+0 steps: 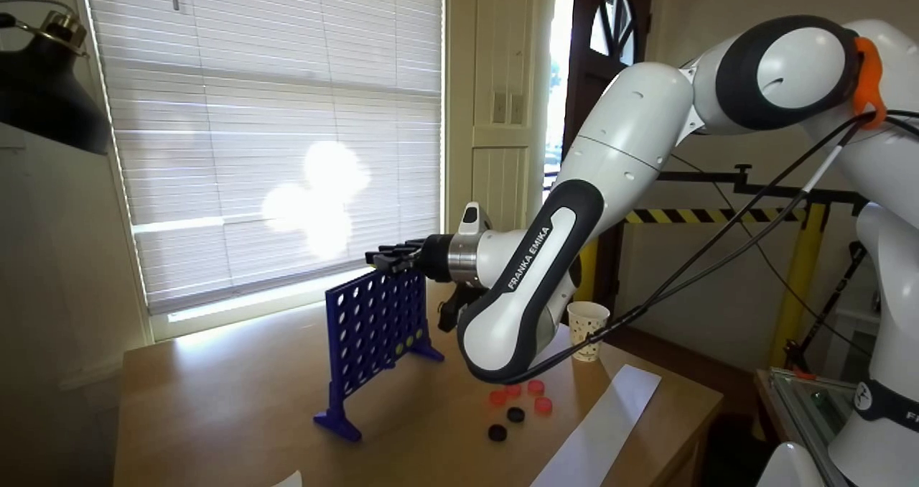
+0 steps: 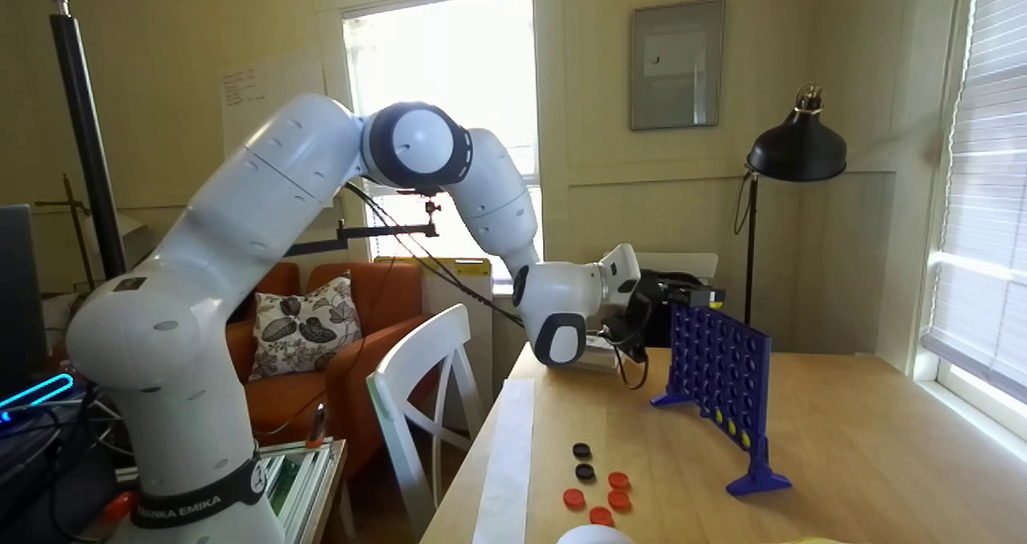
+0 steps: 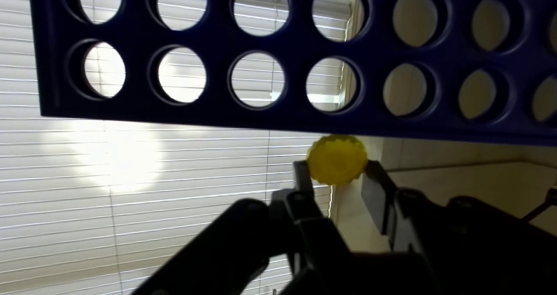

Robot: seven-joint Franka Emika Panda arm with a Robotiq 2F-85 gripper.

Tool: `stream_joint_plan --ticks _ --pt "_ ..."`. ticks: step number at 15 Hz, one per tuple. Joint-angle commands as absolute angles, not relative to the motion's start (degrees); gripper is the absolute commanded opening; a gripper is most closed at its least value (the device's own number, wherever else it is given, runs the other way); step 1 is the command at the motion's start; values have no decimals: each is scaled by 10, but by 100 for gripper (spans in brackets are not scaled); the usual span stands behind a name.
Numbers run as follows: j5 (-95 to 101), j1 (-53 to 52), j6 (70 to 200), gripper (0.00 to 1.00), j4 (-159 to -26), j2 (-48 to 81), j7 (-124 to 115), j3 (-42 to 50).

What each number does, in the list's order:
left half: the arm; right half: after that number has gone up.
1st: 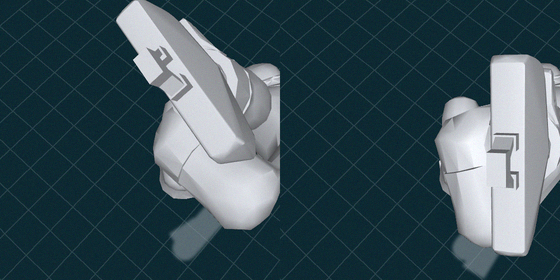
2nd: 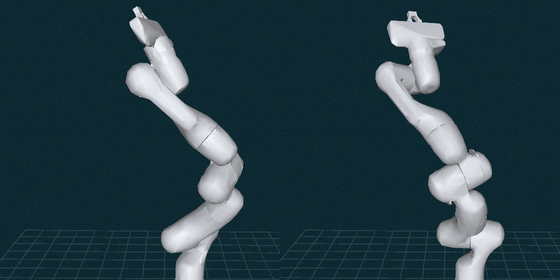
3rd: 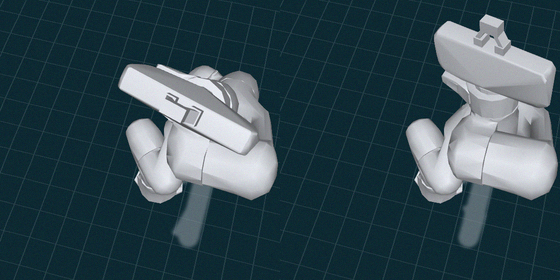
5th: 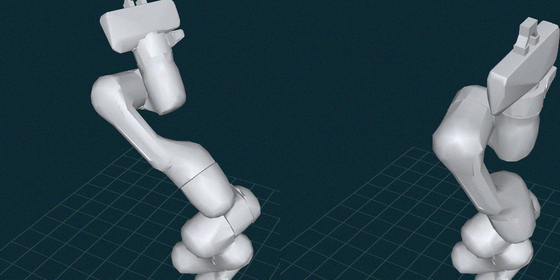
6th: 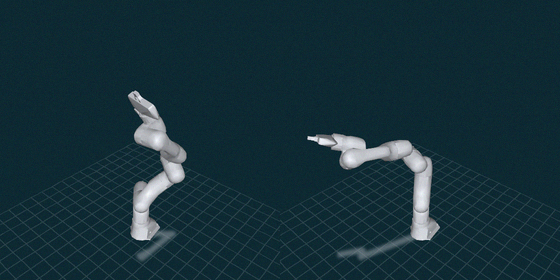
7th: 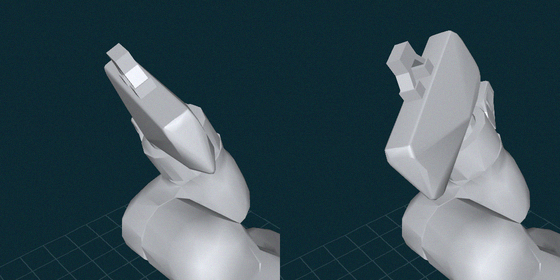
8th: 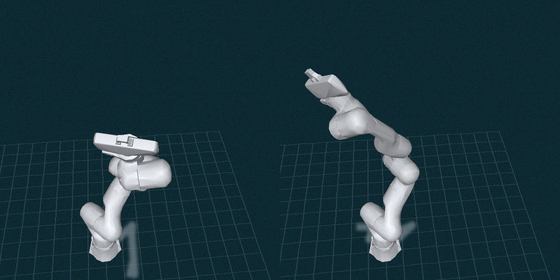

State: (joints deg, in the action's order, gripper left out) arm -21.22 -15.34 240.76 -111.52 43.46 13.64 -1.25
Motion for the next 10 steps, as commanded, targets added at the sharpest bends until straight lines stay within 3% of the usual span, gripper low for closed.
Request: stream_joint_plan --ticks 1,10 --pt "-197 -152 2415 9 -1097 449 130 -10" --pt "-196 -152 2420 9 -1102 448 130 -10"
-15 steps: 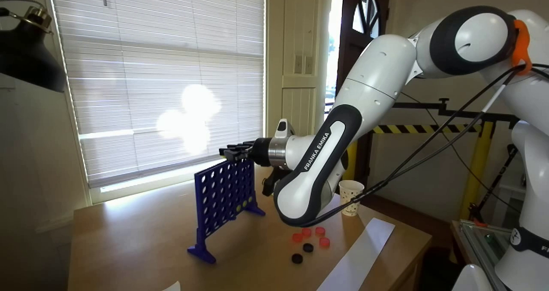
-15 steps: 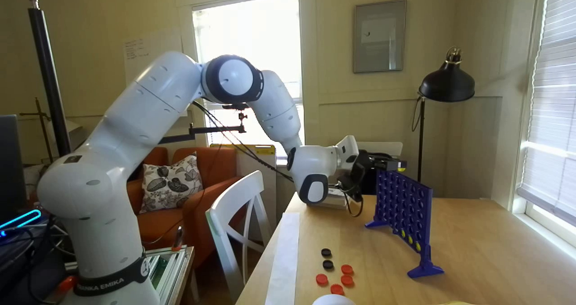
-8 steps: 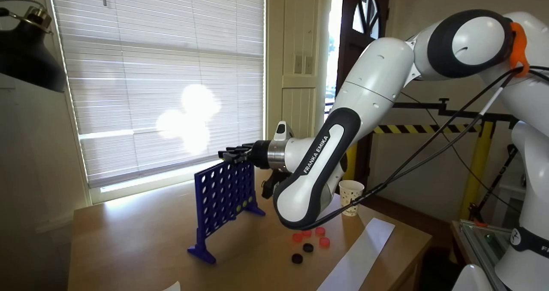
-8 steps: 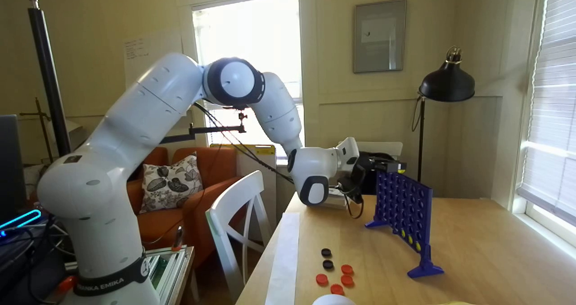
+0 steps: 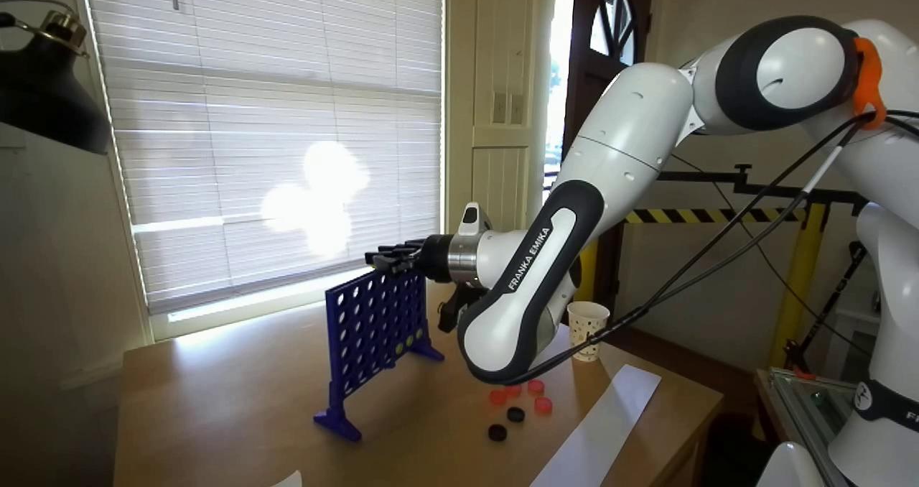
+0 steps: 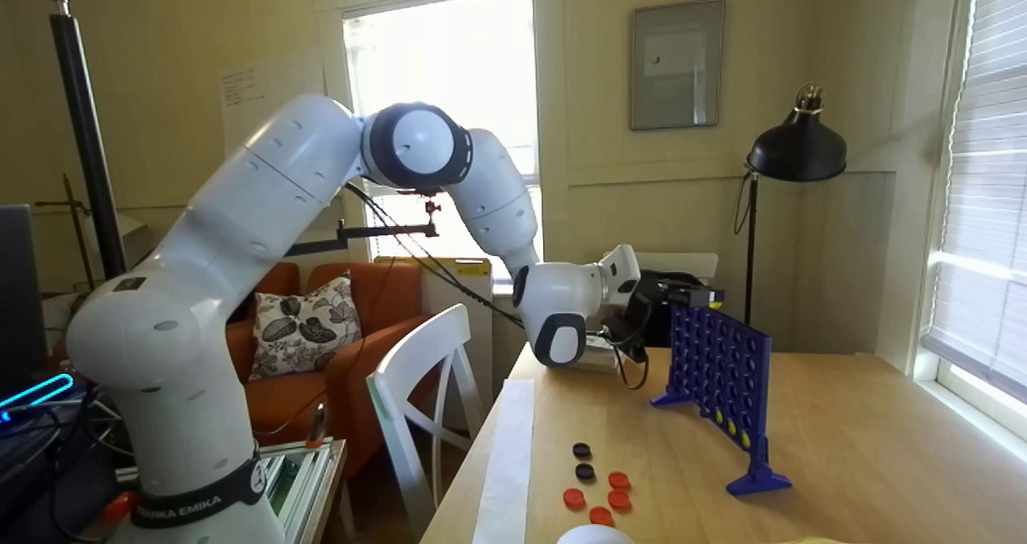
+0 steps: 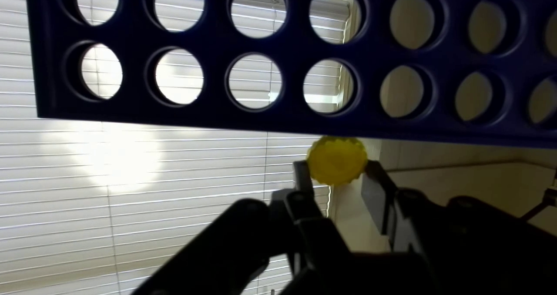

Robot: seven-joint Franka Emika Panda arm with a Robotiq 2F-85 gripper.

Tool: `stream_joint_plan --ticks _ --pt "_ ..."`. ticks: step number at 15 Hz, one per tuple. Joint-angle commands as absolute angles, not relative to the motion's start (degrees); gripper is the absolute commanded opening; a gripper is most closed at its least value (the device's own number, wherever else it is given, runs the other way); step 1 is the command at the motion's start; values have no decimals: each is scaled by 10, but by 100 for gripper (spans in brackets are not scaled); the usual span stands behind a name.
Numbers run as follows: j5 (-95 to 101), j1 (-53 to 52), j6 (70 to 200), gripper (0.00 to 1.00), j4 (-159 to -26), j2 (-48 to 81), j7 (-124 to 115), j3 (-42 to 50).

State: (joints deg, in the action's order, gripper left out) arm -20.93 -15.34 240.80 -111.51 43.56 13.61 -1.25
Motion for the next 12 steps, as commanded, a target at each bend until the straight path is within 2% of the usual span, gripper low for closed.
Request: stream_joint_plan --ticks 1,12 --pt "-197 -152 2420 9 -1102 448 130 -10" --pt "-207 -149 2430 9 -1115 444 127 -10"
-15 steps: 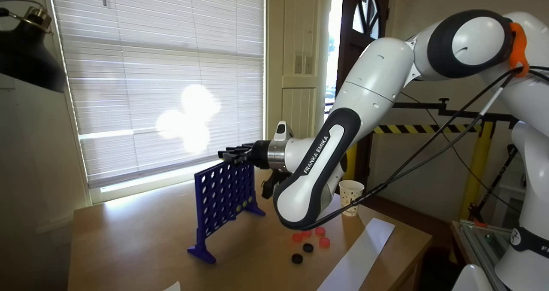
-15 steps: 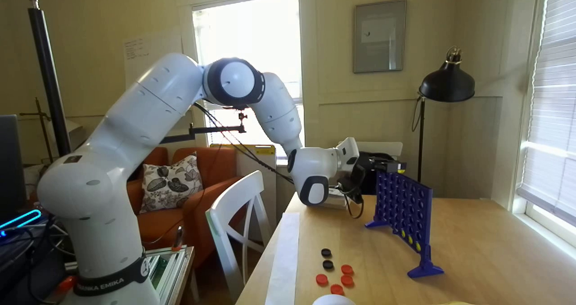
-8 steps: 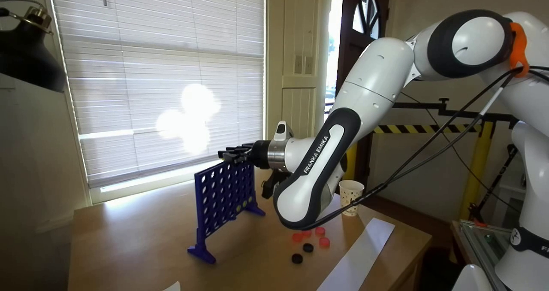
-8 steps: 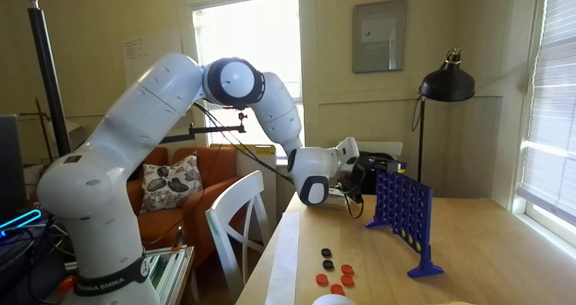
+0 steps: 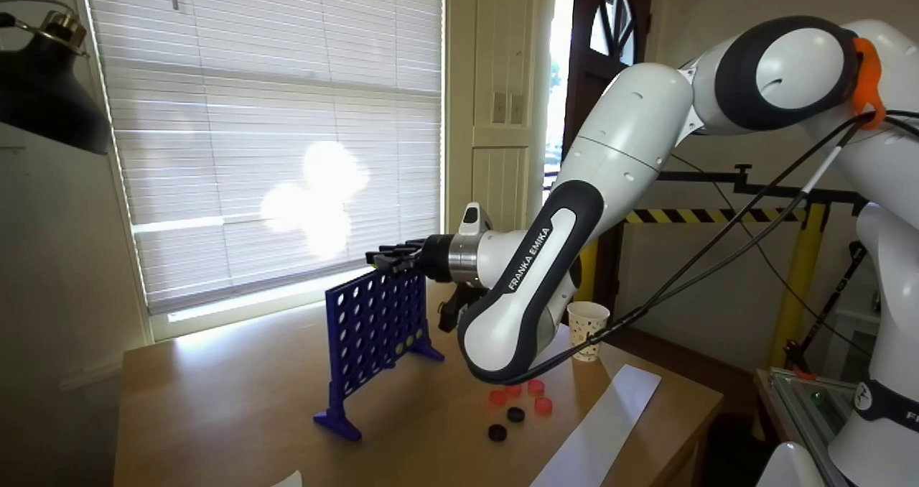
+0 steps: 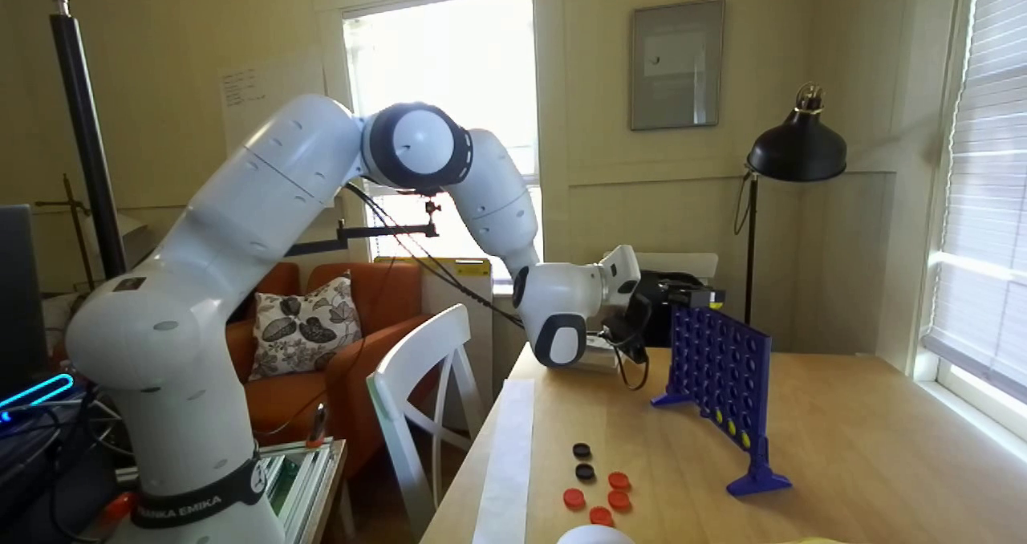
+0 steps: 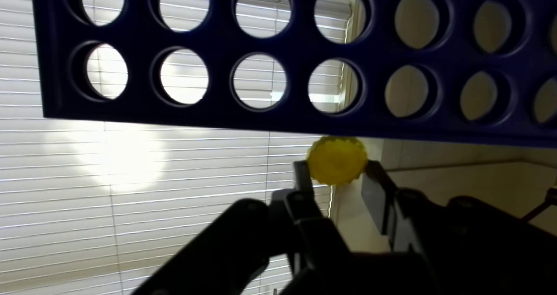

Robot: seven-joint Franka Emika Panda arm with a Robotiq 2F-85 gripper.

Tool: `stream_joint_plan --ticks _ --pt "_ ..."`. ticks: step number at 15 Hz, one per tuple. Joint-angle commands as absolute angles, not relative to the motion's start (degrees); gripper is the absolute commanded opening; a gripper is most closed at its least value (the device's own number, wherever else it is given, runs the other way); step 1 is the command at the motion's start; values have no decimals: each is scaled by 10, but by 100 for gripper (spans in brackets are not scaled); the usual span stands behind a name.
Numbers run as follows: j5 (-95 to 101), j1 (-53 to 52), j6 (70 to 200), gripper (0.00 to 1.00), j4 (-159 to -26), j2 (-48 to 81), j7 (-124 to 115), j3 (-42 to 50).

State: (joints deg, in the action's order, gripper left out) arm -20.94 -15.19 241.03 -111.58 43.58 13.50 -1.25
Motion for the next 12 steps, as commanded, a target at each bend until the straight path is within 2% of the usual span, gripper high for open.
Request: stream_joint_plan --ticks 1,12 --pt "-207 -148 2430 9 -1116 444 127 -10" --pt "-207 -149 2431 9 -1120 448 124 -12"
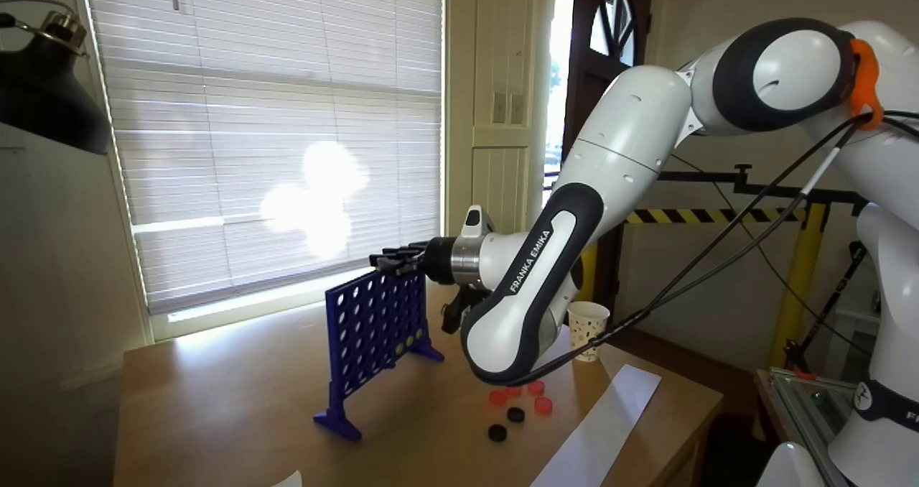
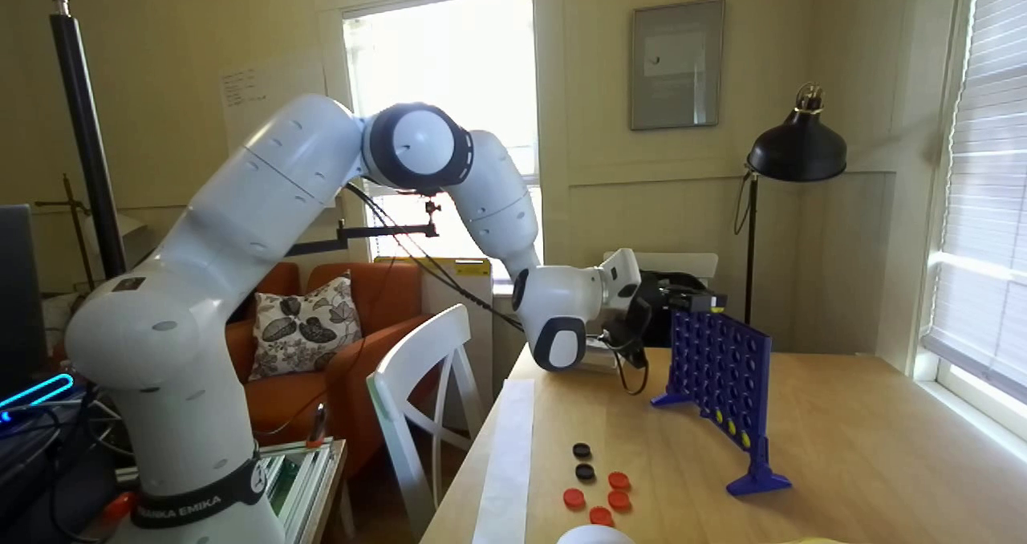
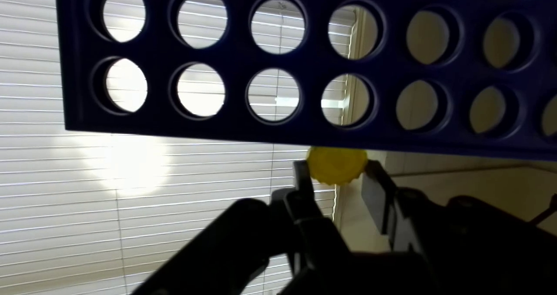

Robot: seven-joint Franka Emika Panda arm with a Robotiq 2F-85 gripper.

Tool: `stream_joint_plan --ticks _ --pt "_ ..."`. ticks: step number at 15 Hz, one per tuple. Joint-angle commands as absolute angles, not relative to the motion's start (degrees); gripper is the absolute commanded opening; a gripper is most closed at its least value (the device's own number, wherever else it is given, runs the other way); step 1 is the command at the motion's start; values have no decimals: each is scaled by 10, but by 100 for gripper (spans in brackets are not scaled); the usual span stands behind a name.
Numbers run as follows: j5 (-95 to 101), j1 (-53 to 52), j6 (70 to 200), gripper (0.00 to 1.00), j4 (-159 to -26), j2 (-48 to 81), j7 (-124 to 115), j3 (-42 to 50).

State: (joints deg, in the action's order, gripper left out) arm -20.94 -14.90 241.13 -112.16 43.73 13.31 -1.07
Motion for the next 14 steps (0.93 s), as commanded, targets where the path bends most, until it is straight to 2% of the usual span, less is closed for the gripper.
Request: stream_joint_plan --ticks 1,12,13,14 --pt "-207 -149 2431 9 -1120 450 124 -12" --pt "-205 -150 2431 9 -1119 451 122 -13" --pt "-201 -148 2429 59 -1120 450 120 -13" --pt "-201 -149 2430 61 -1121 449 120 -14"
